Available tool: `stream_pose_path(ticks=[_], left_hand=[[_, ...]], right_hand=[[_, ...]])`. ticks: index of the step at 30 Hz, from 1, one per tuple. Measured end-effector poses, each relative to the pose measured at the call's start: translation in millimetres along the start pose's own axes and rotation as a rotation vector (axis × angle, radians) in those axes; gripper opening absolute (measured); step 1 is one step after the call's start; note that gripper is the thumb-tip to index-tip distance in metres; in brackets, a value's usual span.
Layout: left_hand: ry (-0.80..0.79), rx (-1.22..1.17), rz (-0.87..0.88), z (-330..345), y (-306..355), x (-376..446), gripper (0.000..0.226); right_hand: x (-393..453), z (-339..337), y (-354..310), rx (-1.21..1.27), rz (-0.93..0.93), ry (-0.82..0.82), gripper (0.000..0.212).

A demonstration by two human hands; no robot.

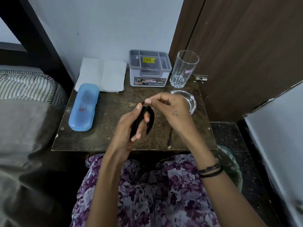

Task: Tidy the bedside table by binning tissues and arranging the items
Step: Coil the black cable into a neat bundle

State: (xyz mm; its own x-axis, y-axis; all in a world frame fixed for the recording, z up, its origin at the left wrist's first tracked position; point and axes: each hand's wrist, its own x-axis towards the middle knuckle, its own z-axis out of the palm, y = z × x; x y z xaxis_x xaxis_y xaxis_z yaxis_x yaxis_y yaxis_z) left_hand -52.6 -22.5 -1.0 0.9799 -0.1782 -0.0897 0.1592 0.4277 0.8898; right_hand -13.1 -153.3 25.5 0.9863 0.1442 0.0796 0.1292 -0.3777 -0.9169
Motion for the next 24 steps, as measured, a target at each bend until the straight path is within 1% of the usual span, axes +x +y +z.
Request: stream_pose_path(ticks=[2,4,7,9,11,13,15,17,20,22,24], left_hand=[[-0.02,-0.158,0.015,0,-1,-1,0.042],[0.003,-0.281,0.058,0,-2,-1,0.042],[0.088,-0.356,0.115,-1,3,0,0.037],[0.12,-0.319,0.139,-2,4,0,0.035],[0.142,-0.194,0.151,-2,-1,2,0.031],[0.172,-0.044,0.163,-2,-5,4,0.028],[0.203,0.046,0.178,-3,-6,4,0.027],[0.249,0.046,0.181,-7,-5,5,0.025],[0.334,-0.03,0.16,-16,-6,7,0.024],[0.338,-0.045,0.106,-21,-7,9,0.024],[0.308,-0.011,0.039,-24,-9,9,0.025]], right_hand=[[-3,11,10,0.0,-0.005,-0.008,0.019],[-10,21,17,-0.032,0.006,-0.007,0.024],[-27,29,22,-0.11,0.045,-0.06,0.024],[-40,33,19,-0.225,0.062,-0.144,0.021],[-52,36,15,-0.3,0.075,-0.236,0.019],[-59,34,9,-0.366,0.085,-0.284,0.017],[-61,27,2,-0.45,0.083,-0.289,0.018],[-61,15,-6,-0.477,0.085,-0.275,0.02],[-60,1,-16,-0.441,0.116,-0.264,0.021],[-58,-5,-21,-0.394,0.131,-0.227,0.014],[-55,-7,-27,-0.328,0.122,-0.181,0.007]])
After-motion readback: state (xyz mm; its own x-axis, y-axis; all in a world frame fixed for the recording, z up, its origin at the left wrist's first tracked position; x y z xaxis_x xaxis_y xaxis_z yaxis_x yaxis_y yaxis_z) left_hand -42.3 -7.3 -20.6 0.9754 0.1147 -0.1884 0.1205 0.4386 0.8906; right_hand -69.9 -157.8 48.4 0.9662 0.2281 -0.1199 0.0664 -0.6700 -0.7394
